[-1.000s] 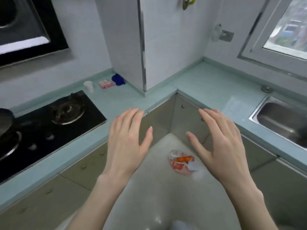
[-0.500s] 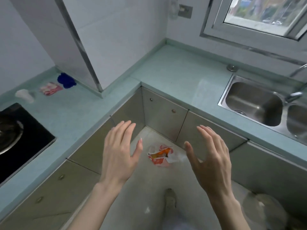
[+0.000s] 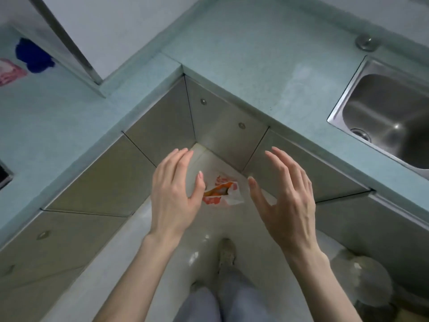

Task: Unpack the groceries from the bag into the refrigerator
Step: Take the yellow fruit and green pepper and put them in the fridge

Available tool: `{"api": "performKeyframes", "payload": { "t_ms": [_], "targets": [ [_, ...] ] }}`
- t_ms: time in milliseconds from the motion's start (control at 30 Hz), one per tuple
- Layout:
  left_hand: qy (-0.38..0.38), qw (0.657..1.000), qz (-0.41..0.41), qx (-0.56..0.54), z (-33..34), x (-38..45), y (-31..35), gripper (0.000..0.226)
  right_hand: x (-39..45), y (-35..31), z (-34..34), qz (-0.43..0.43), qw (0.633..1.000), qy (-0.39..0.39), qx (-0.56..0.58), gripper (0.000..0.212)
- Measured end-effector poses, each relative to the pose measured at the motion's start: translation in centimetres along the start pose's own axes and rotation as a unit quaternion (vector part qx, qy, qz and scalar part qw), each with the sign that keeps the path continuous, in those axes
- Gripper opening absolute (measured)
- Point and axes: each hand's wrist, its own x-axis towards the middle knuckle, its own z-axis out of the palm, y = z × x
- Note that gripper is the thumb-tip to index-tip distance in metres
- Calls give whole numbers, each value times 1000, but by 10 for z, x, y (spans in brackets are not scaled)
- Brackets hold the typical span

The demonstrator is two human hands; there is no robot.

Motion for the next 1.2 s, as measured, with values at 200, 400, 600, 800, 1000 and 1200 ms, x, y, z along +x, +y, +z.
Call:
{"api": "performKeyframes", "payload": {
  "t_ms": [200, 400, 600, 800, 1000, 1200],
  "targets": [
    [-24, 999, -27, 1, 90, -26, -57, 44, -30, 50, 88, 0, 1000, -22, -4, 51],
    [-39, 998, -50, -10, 210, -71, -137, 46, -69, 119, 220, -7, 998, -53, -24, 53],
    [-69, 996, -30, -40, 333, -113, -206, 50, -108, 189, 343, -15, 996, -72, -47, 54],
    [-117, 992, 15, -37, 426, -147, -268, 49, -149, 247, 440, 6, 995, -91, -42, 59],
    [-153, 980, 129, -22, 482, -170, -317, 30, -173, 279, 507, 15, 994, -102, -33, 58],
    [-237, 960, 144, 32, 517, -163, -334, 35, -188, 295, 534, 21, 992, -127, -14, 59]
  ]
}}
